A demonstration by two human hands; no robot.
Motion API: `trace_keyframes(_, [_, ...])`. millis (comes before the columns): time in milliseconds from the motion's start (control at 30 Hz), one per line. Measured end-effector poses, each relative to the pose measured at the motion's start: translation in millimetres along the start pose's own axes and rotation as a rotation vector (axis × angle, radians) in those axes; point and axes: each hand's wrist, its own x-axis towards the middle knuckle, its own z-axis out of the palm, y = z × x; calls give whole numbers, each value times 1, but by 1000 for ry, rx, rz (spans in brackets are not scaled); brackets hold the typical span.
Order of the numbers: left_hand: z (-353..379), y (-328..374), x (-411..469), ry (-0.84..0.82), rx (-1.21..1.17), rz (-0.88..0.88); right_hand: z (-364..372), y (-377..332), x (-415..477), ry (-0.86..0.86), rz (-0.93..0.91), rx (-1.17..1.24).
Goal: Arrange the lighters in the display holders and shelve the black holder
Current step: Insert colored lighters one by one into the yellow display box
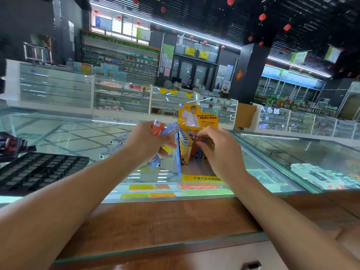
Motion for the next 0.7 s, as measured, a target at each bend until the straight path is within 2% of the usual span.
trace_keyframes(167, [0, 1, 0, 11, -3, -34, 6, 4, -2, -27, -14, -38])
trace_keyframes(300, [-2, 6, -1, 16, -79, 39, -1, 2, -6, 22, -43, 6])
trace_keyframes(433, [-4, 11, -5, -92, -109, 124, -10, -6, -6, 105, -120, 89])
trace_keyframes(567, [-1, 13, -10, -163, -114, 135, -10, -9, -6, 119, -258, 29])
trace_keyframes(700, [-1, 13, -14, -232, -134, 141, -10, -6, -4, 138, -315, 52])
